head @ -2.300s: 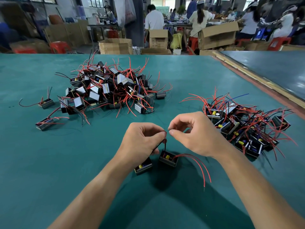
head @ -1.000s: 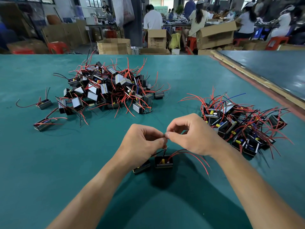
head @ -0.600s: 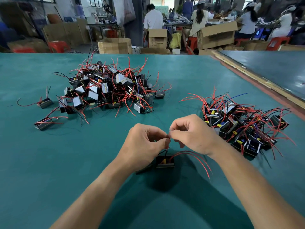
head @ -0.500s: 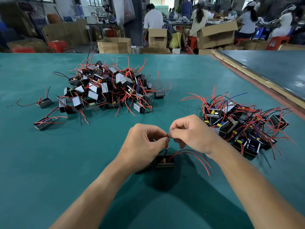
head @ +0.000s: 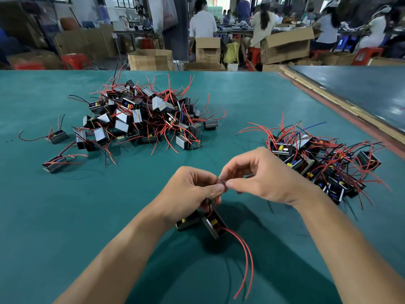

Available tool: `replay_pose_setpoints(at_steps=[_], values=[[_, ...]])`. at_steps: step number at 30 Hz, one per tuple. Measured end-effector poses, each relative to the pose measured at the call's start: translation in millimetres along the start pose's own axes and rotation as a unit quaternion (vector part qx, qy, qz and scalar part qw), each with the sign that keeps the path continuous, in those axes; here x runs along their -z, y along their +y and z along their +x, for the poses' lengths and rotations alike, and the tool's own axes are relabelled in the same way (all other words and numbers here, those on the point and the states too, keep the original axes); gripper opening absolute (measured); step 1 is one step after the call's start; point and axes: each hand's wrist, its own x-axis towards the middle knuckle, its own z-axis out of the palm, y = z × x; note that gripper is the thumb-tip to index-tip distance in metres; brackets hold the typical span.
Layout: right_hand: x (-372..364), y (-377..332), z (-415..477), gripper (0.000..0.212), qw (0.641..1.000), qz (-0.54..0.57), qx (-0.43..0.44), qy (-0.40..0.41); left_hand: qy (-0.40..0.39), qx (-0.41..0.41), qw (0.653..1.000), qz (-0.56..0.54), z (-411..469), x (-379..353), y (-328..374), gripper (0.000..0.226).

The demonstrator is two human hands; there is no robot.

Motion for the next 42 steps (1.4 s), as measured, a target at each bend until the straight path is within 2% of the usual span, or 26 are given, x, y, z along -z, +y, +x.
replay_pose_setpoints(at_steps=[2, 7, 11, 19, 22, 26, 30, 37, 42], values=[[1, 0, 0, 0.022, 1.000, -0.011, -0.003, -0.001, 0.001, 0.005, 1.000, -0.009, 0, 0, 0, 0.020], [2, 1, 1, 0.009, 0.999, -0.034, -0.019, 0.000, 0.008, 0.005, 1.000, -0.005, 1, 0, 0, 0.020], [0, -2, 1, 0.014, 0.998, -0.042, -0.035, -0.013, 0.012, 0.003, 1.000, -0.004, 2, 1, -2, 0.020], [-8, -5, 2, 0.029, 0.982, 0.004, -0.172, -0.077, 0.028, -0.055, 0.993, 0.102, 1, -3, -6, 0.019], [-7, -7, 2, 0.031, 0.976, 0.032, -0.195, -0.086, 0.031, -0.070, 0.990, 0.122, 1, -5, -8, 0.018], [-7, -5, 1, 0.018, 0.993, 0.034, -0.109, -0.023, 0.047, -0.057, 0.992, 0.099, 3, -1, -8, 0.018], [-2, -3, -1, 0.022, 0.999, 0.026, -0.026, -0.007, 0.023, -0.033, 0.999, 0.036, 4, 1, -7, 0.026], [-4, -2, 3, 0.018, 0.999, 0.029, -0.003, 0.041, 0.026, -0.028, 0.999, 0.009, 6, 3, -10, 0.022], [-2, -4, 1, 0.021, 0.998, -0.046, 0.008, 0.033, 0.029, -0.022, 0.999, 0.000, 6, 4, -10, 0.017]])
